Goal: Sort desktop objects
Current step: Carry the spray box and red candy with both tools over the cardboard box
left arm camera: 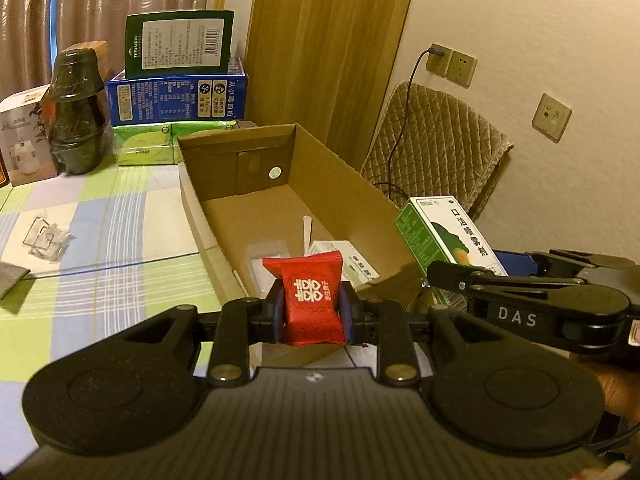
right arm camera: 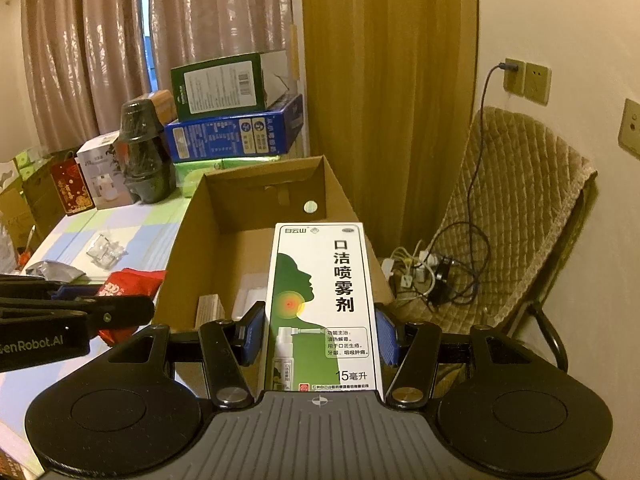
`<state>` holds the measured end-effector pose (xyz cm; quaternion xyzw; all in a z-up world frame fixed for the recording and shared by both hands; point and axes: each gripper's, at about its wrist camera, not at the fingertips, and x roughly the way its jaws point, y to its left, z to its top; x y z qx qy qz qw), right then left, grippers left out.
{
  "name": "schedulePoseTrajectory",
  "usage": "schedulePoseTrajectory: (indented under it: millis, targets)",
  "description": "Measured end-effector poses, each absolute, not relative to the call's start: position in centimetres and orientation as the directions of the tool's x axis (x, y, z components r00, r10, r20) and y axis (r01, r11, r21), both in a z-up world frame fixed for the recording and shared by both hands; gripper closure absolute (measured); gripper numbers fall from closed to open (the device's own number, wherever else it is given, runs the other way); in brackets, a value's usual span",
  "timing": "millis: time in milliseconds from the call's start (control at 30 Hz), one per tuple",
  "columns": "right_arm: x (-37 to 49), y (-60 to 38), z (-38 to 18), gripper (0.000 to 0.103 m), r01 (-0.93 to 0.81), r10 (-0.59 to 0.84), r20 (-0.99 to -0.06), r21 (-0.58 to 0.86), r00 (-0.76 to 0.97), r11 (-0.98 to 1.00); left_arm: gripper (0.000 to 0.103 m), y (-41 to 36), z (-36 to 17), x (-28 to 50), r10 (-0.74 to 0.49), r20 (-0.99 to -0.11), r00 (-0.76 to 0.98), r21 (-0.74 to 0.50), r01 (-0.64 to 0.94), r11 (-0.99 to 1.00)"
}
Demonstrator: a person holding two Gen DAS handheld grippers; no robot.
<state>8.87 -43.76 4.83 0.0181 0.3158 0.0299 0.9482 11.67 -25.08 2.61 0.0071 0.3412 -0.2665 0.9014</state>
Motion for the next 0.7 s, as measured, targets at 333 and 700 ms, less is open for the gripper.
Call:
schedulePoseTrajectory:
  millis: [333, 700]
  targets:
    - [11.6, -43.6, 5.7, 0.05, -0.071, 0.069, -0.593, 0.019, 0.802, 0.997, 0.08, -25.9, 2.7, 13.4, -0.479, -0.619, 0.622, -0.173, 0.488, 0.856]
    - [14.5, -43.3, 5.8, 0.05, -0.099, 0.086, -0.602, 0.012, 0.794, 0.995, 0.08, -26.5, 2.8, 16.3, -0.48, -0.625, 0.616, -0.18, 0.484, 0.856]
